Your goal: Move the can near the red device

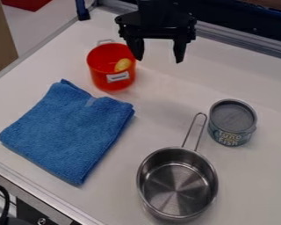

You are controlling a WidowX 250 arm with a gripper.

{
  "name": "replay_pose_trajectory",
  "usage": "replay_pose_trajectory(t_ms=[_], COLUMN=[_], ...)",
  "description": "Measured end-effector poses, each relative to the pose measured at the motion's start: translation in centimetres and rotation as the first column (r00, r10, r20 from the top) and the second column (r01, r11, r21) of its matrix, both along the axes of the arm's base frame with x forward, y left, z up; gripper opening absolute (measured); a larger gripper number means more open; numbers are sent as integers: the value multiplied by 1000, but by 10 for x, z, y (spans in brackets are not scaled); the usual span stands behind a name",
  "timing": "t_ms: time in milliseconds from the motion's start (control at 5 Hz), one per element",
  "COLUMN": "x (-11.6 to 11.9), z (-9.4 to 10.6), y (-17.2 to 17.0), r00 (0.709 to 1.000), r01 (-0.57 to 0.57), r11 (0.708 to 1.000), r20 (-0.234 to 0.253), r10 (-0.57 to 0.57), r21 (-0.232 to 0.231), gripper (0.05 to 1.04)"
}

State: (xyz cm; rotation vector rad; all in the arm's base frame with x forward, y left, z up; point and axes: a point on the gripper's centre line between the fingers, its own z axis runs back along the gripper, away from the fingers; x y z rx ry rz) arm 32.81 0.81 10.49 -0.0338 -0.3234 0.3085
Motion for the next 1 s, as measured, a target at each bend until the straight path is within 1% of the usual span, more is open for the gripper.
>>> replay_pose_trajectory(t_ms=[200, 400, 600, 800, 1000], x=[-4, -16, -21, -25, -29], z=[-9, -15, -15, -15, -14], y=[-2, -18, -40, -64, -86], r00=[999, 994, 989, 989, 989], r01=[5, 43, 72, 41, -2], r11=[1000, 999, 996, 992, 986], r20=[-34, -102, -127, -136, -149], r10=[-5, -46, -78, -56, -23], r21=[-5, -33, -55, -115, -165], gripper=[1000, 1001, 1000, 1001, 1001])
